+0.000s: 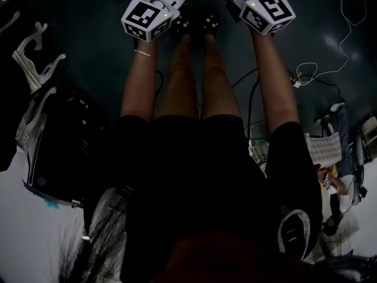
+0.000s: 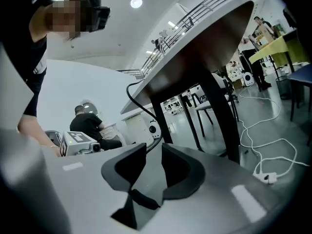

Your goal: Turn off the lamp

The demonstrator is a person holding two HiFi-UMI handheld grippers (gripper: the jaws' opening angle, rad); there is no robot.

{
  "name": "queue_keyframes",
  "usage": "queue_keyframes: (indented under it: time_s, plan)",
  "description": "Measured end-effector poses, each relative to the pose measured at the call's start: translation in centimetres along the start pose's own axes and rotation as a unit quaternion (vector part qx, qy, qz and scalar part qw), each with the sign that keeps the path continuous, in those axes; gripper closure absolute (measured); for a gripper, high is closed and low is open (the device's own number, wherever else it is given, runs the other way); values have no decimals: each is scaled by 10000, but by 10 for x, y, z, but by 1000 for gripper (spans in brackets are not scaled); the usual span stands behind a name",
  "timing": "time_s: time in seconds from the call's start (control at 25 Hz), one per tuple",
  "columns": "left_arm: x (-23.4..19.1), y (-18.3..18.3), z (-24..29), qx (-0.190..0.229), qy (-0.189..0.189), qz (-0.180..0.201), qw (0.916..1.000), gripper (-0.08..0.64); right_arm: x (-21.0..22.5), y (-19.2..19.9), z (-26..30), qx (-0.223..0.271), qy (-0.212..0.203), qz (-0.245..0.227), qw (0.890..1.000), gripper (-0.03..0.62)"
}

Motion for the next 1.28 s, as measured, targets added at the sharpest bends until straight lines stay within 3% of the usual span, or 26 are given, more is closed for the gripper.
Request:
queue_keyframes:
  time_s: [0.32,0.6,0.84,1.28]
  plan:
    - [1,2,0,-19,7,45,10000,538,2,1,7,291,-156,544,9980,514]
    - [-5,7,1,16,-8,-35,10000,538,3,-2,20,217,-233,868,9957,540]
    - [-11,10,-1,-18,-31,-113,9999,537,1,-5,26,171,-352,885,9953,565]
    - [-25,10,3,-195,-28,-251,9995,537,16,0,36,140,-63,996,9949,578]
Point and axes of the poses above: the fingertips, and each gripper's own axes: z forward along the fingers, x to its right, y out of its underside, the point moved 10 cm from there along -z, backward along the fingers, and after that the axes turned 14 degrees about -x, right-handed, at the moved point
